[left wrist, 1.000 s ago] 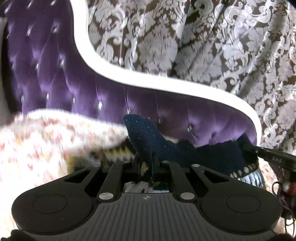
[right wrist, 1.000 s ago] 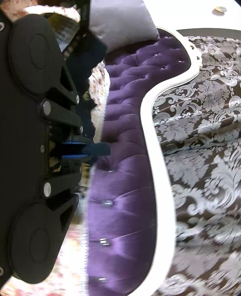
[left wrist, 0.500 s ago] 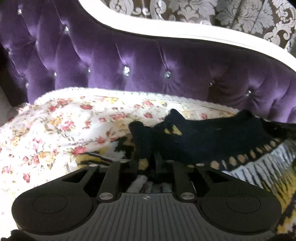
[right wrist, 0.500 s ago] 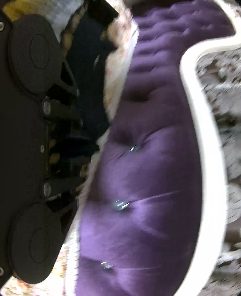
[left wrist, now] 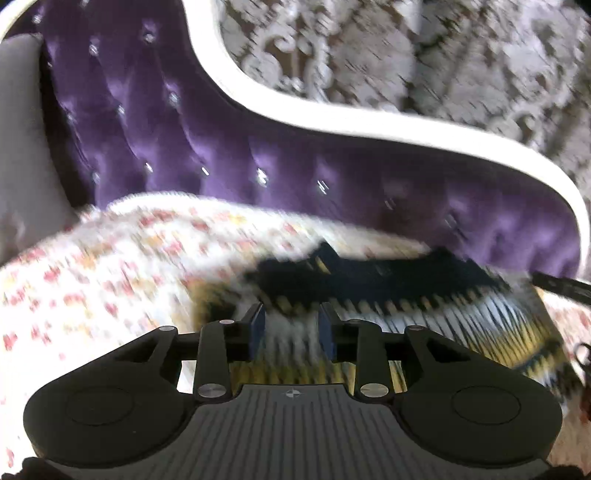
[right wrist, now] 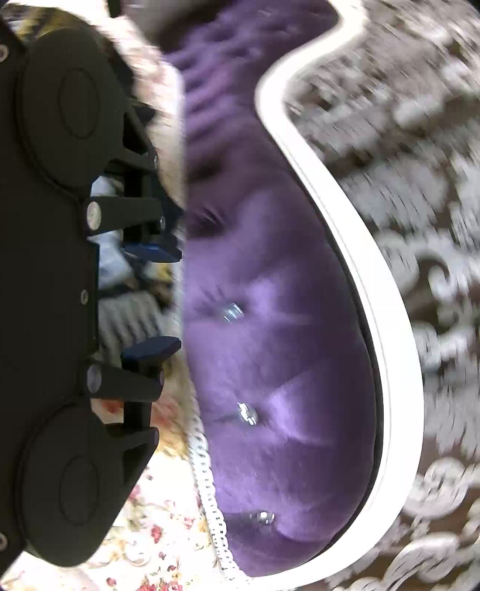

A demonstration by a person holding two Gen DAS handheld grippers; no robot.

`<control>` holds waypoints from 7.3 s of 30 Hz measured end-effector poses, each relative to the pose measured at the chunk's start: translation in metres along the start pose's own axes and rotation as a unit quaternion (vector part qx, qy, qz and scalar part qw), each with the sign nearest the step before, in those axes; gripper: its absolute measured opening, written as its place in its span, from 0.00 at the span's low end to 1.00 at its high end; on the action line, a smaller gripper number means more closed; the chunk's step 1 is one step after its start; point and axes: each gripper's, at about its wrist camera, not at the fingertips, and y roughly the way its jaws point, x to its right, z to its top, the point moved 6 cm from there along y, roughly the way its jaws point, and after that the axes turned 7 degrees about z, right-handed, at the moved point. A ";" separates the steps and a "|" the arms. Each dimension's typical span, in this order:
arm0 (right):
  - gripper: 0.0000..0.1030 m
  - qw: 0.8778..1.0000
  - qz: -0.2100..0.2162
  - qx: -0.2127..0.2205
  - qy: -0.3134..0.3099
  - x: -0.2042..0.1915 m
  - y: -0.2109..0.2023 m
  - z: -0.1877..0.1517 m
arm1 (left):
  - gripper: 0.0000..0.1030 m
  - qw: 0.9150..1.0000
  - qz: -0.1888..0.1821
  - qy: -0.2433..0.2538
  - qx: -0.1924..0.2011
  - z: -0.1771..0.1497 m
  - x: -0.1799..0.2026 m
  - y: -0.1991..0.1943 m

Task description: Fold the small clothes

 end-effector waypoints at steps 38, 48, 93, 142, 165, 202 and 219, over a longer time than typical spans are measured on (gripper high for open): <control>0.62 0.992 -0.013 -0.056 -0.109 -0.035 0.030 -0.048 | 0.31 0.996 -0.024 0.031 -0.084 -0.034 -0.002 0.026; 0.73 0.990 -0.005 -0.063 -0.128 -0.042 0.032 -0.050 | 0.36 0.995 -0.015 0.042 -0.085 -0.035 0.004 0.029; 0.99 0.987 0.101 -0.123 -0.006 -0.057 -0.025 -0.028 | 0.37 0.995 -0.022 0.049 -0.080 -0.036 0.002 0.026; 0.97 0.941 0.195 -0.136 0.241 0.047 -0.011 -0.042 | 0.38 0.994 -0.078 0.023 -0.069 0.011 0.091 0.018; 0.36 0.938 0.182 -0.123 0.269 0.049 -0.016 -0.039 | 0.39 0.991 -0.023 0.108 -0.072 -0.002 0.107 0.049; 0.34 0.960 0.195 -0.053 0.192 -0.063 -0.021 0.005 | 0.36 0.977 -0.020 -0.206 -0.047 0.019 -0.089 0.007; 0.34 0.960 0.222 -0.148 0.081 -0.243 0.065 -0.067 | 0.36 0.970 0.003 -0.240 -0.018 0.025 -0.136 -0.017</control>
